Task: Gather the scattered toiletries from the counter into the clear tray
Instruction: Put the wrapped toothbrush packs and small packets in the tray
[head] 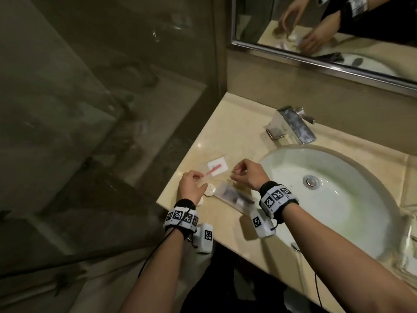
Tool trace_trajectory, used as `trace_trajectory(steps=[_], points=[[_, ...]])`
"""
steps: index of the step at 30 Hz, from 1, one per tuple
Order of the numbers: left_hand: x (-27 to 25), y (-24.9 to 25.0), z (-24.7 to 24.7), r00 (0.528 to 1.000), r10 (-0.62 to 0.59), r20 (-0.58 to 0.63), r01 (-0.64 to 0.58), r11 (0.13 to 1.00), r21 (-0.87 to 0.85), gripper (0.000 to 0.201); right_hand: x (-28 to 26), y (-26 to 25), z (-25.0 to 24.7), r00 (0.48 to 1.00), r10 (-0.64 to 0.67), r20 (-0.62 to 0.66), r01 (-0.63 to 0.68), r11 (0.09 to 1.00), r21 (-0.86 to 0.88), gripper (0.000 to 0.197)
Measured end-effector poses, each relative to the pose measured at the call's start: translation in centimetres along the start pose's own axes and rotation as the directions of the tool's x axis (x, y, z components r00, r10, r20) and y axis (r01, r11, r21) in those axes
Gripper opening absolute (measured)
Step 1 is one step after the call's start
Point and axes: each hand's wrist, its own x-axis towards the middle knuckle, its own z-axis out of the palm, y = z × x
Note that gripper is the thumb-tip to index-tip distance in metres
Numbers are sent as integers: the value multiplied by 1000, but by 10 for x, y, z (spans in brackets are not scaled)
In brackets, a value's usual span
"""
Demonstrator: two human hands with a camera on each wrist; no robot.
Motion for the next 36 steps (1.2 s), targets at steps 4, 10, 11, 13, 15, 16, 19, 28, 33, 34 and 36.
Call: trace_trajectory(steps=[4, 10, 11, 13, 15, 16, 19, 28, 33, 34, 36], points=[[27, 4, 3, 998, 64, 3, -64, 997, 39, 46, 10, -3, 14, 997, 47, 65, -42, 996, -75, 38], [49, 8, 7, 995, 67, 69, -78, 983, 167, 55, 2, 7, 23, 983, 92, 159, -47, 962, -268, 55], [50, 10, 8, 995, 74, 69, -85, 980, 180, 55, 0, 8, 23, 982, 80, 169, -25, 953, -302, 55], [54, 10, 10, 995, 76, 58, -86, 978, 192, 54, -3, 11, 23, 981, 66, 181, 1, 939, -345, 52], [54, 14, 11, 997, 49, 58, -59, 981, 185, 57, -5, 12, 23, 980, 70, 188, 2, 934, -357, 50], [55, 16, 11, 997, 33, 67, -45, 981, 189, 56, -4, 12, 23, 979, 78, 191, -4, 932, -363, 48], [55, 21, 11, 994, -2, 113, -24, 974, 225, 44, -5, 12, 22, 978, 95, 186, -12, 915, -402, 39], [44, 41, 10, 995, 14, 97, -17, 999, 29, 23, -26, 17, -13, 995, 87, 48, -72, 964, -257, 40], [21, 84, 8, 981, 168, 96, -163, 985, -64, 18, -47, 22, -59, 996, -14, -91, -4, 982, -188, 35], [16, 93, 11, 975, 197, 99, -189, 978, -85, 15, -51, 26, -69, 991, -25, -130, 1, 984, -181, 38], [4, 114, 18, 963, 248, 104, -236, 964, -120, 12, -62, 33, -89, 979, -33, -199, 3, 989, -150, 40]])
